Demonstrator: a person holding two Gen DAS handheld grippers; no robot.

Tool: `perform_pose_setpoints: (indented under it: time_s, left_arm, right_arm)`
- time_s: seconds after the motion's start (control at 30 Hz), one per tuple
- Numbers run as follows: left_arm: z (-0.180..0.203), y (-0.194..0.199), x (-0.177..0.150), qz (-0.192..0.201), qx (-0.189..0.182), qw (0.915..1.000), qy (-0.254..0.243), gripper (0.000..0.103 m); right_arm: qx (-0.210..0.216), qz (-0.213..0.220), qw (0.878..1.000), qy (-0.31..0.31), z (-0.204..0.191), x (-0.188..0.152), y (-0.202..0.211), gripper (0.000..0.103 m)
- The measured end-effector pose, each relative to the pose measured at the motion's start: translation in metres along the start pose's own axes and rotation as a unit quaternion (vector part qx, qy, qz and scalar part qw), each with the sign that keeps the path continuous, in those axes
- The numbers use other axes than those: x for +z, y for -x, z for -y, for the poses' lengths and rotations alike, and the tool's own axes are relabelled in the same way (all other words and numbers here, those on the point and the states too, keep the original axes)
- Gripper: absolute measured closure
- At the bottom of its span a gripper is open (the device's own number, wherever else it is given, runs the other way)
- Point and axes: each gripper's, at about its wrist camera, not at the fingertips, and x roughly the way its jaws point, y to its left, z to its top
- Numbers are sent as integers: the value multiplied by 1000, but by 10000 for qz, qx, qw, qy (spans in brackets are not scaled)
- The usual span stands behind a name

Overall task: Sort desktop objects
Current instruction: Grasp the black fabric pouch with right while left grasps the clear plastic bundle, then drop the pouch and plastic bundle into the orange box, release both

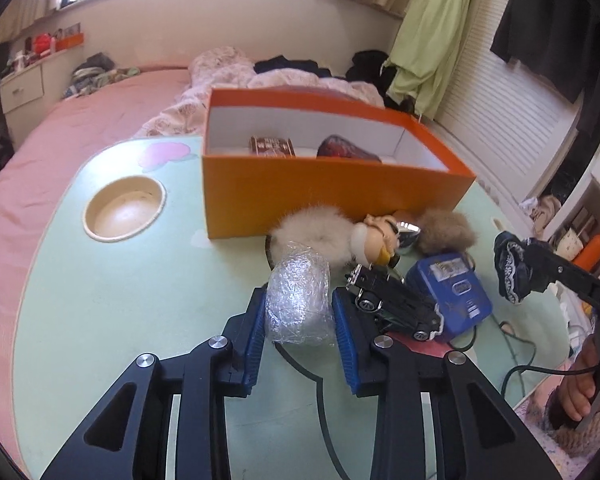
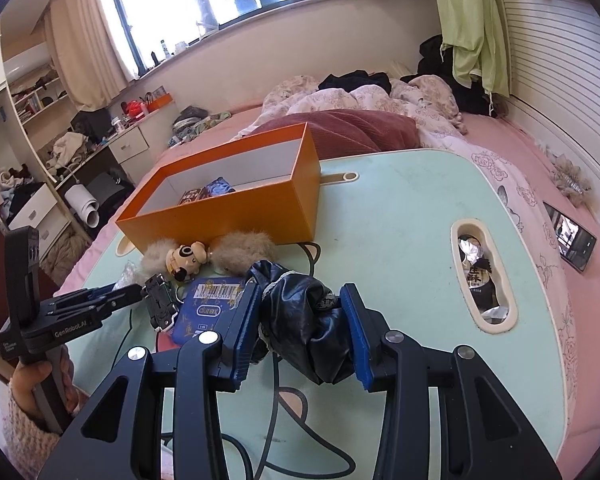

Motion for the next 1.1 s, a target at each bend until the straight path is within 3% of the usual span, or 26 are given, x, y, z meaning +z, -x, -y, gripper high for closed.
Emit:
perform_pose_setpoints:
  time_s: [0.2,0.33,0.47,0.77,0.83,0.97,1.1]
  left_arm:
    - [4,34,39,529,11,9984,-198,72]
    - [7,31,75,692,48,9971,-315,71]
    - [7,3,99,442,54,9985,-321,71]
    - [6,-50,130,-27,458,9983,-370,71]
    - [2,-57,133,-101,548,9981,-264,68]
    - [-5,-46,125,93,422,9990,65,44]
    - [2,-25,112,365,579,9975,-197,36]
  right_arm:
    - [73,184,9997,170,-12,28,11,61]
    - [128,310,9986,413,-30,62,5,61]
    - [114,203,9981,565,-45,87,-16,61]
    - [-316,-262,9960,795,-58,117,-92,61]
    - [-427,-396,9958,708,-55,124,-107,60]
    - [-447,-742,9957,330,-41,131,-128,55]
    - [-306,-570,9978,157,-34,127,-111,47]
